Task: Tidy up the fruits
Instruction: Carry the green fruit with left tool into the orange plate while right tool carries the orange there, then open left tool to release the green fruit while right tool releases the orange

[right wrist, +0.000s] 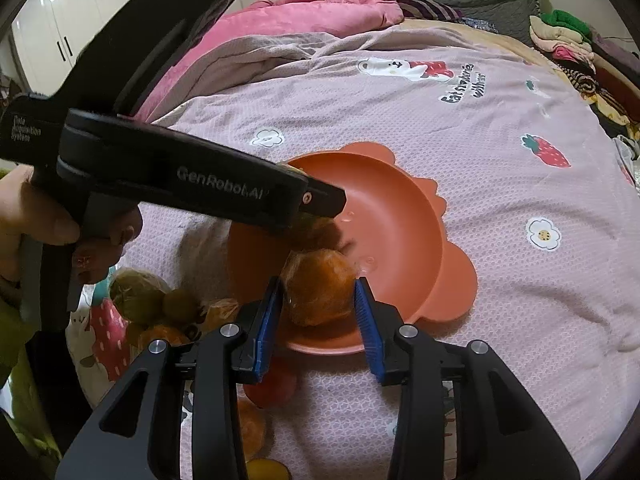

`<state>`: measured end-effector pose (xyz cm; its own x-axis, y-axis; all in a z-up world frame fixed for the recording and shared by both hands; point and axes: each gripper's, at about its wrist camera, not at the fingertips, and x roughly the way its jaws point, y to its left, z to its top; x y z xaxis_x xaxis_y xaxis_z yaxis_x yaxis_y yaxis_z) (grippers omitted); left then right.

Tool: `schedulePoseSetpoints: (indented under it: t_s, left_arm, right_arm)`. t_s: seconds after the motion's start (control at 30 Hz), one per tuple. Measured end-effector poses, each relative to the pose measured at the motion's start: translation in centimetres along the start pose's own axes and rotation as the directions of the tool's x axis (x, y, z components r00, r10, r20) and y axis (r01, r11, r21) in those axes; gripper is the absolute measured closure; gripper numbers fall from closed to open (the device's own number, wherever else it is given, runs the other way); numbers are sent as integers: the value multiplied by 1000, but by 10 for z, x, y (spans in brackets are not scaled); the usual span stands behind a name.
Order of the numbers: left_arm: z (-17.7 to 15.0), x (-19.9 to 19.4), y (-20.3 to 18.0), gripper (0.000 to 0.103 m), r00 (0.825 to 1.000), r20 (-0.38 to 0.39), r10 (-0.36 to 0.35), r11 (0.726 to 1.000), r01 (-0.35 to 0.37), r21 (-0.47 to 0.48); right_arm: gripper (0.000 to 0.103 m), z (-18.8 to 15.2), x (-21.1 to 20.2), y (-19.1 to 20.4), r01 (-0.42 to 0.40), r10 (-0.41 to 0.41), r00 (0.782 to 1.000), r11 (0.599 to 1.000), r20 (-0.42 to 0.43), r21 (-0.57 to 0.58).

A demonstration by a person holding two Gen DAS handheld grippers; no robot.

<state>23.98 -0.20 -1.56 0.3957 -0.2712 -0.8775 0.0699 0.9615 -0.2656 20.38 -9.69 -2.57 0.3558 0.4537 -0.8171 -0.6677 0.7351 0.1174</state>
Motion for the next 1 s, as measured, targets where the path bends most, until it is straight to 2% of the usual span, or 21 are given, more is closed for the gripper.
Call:
schedulePoseSetpoints:
  t_s: [0.13,0.6,0.77,1.0]
  left_arm:
    - [-1,0,2,55,1000,2,8,1000,-8,-1]
    - [-2,-22,3,54,998,60,9,1000,-9,-2]
    - [-6,-28,2,45,997,72,24,1000,-25,2]
    - [-14,-42,5,33,993,106,43,999,-43,-5]
  right_arm:
    - [66,0,-1,1,-1,1,1000,1000,3,-1]
    - [47,-6,-20,1,11,-12,999,1000,42,19]
    - [38,-9,-28,1,21,-23,998,999,59,33]
    - [31,-16,-37,-4,35,-39,997,997,71,64]
